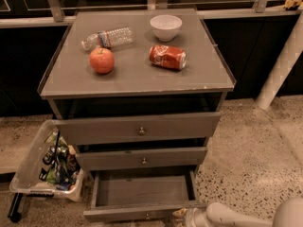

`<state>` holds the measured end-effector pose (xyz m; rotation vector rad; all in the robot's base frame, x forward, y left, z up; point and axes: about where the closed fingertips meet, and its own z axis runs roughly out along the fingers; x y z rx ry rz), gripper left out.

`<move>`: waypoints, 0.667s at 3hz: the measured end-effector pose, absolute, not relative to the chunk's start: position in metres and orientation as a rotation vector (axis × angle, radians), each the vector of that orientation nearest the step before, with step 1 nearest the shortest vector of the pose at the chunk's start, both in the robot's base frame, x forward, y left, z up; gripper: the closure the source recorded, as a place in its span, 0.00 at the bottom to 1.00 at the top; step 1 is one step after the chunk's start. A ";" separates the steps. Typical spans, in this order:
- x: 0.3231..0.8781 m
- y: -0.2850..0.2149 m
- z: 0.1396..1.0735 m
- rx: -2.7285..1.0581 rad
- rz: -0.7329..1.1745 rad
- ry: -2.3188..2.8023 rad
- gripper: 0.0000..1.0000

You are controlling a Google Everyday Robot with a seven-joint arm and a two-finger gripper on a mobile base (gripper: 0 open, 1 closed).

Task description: Close bottom drawer

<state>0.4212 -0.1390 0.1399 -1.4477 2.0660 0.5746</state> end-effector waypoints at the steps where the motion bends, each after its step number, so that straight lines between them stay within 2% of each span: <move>1: 0.438 -0.130 0.140 -1.458 0.565 2.017 0.14; 2: 0.466 -0.117 0.140 -1.473 0.557 1.941 0.37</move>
Offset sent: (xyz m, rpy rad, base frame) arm 0.1112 0.0458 0.0048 0.1043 -0.2267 0.1100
